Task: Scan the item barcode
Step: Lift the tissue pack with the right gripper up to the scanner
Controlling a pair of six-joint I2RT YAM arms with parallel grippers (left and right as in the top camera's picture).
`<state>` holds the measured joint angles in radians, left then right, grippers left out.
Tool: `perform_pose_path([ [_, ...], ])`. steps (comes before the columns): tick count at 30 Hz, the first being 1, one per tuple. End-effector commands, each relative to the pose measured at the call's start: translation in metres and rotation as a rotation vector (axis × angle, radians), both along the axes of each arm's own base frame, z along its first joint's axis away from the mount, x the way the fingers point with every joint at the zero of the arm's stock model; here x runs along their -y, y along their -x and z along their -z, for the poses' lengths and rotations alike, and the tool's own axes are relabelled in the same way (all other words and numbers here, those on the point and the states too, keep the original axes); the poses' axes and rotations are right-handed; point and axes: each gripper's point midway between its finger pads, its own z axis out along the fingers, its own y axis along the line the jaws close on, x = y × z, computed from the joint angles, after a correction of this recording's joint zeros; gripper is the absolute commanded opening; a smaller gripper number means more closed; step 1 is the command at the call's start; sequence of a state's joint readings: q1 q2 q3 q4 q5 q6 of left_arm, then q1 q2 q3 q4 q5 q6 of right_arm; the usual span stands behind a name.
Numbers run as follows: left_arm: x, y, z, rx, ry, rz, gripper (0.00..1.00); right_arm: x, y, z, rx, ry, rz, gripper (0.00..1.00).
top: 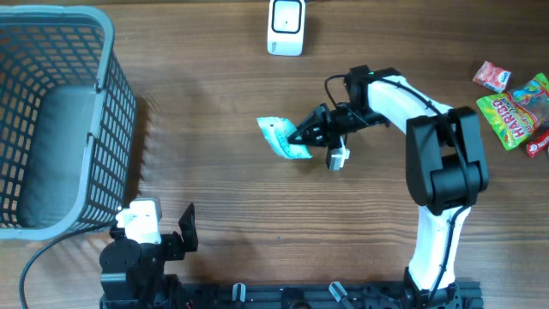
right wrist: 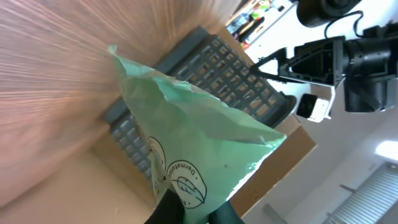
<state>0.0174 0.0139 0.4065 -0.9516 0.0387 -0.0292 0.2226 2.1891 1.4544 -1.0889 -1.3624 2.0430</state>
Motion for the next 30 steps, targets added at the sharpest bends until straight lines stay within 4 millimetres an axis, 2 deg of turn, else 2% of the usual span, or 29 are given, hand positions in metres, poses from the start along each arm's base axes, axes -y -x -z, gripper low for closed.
perform_pose_path([
  [1,0.000,0.000,0.002,0.000,-0.002,0.001,1.00,0.008,-0.002,0.007,-0.018,0.054,0.009,0.04],
  [3,0.000,0.000,0.002,0.000,-0.001,0.001,1.00,0.008,-0.010,0.015,0.069,0.071,0.003,0.04],
  [5,0.000,0.000,0.002,0.000,-0.002,0.001,1.00,0.003,-0.030,0.020,0.458,-0.006,-0.054,0.04],
  [6,0.000,0.000,0.002,0.000,-0.002,0.001,1.00,-0.002,-0.038,0.015,0.663,-0.078,-0.086,0.04],
  [8,0.000,0.000,0.002,0.000,-0.002,0.001,1.00,-0.011,-0.042,0.001,0.954,-0.226,-0.127,0.04],
  [12,0.000,0.000,0.002,0.000,-0.001,0.001,1.00,-0.026,-0.036,-0.009,1.180,-0.259,-0.217,0.04],
  [15,0.000,0.000,0.002,0.000,-0.002,0.001,1.00,-0.034,-0.040,-0.021,1.348,-0.178,-0.293,0.04],
  [17,0.000,0.000,0.002,0.000,-0.002,0.001,1.00,-0.033,-0.045,-0.038,1.457,-0.052,-0.344,0.04],
  [18,0.000,0.000,0.002,0.000,-0.002,0.001,1.00,-0.024,-0.057,-0.049,1.565,0.123,-0.385,0.04],
  [20,0.000,0.000,0.002,0.000,-0.002,0.001,1.00,-0.003,-0.077,-0.059,1.686,0.394,-0.442,0.05],
  [22,0.000,0.000,0.002,0.000,-0.001,0.001,1.00,0.012,-0.093,-0.066,1.759,0.570,-0.474,0.04],
  [25,0.000,0.000,0.002,0.000,-0.001,0.001,1.00,0.002,-0.117,-0.078,1.898,0.573,-0.433,0.05],
  [27,0.000,0.000,0.002,0.000,-0.002,0.001,1.00,-0.007,-0.142,-0.088,2.096,0.581,-0.440,0.04],
  [30,0.000,0.000,0.002,0.000,-0.002,0.001,1.00,-0.009,-0.170,-0.083,2.151,0.654,-0.381,0.05],
])
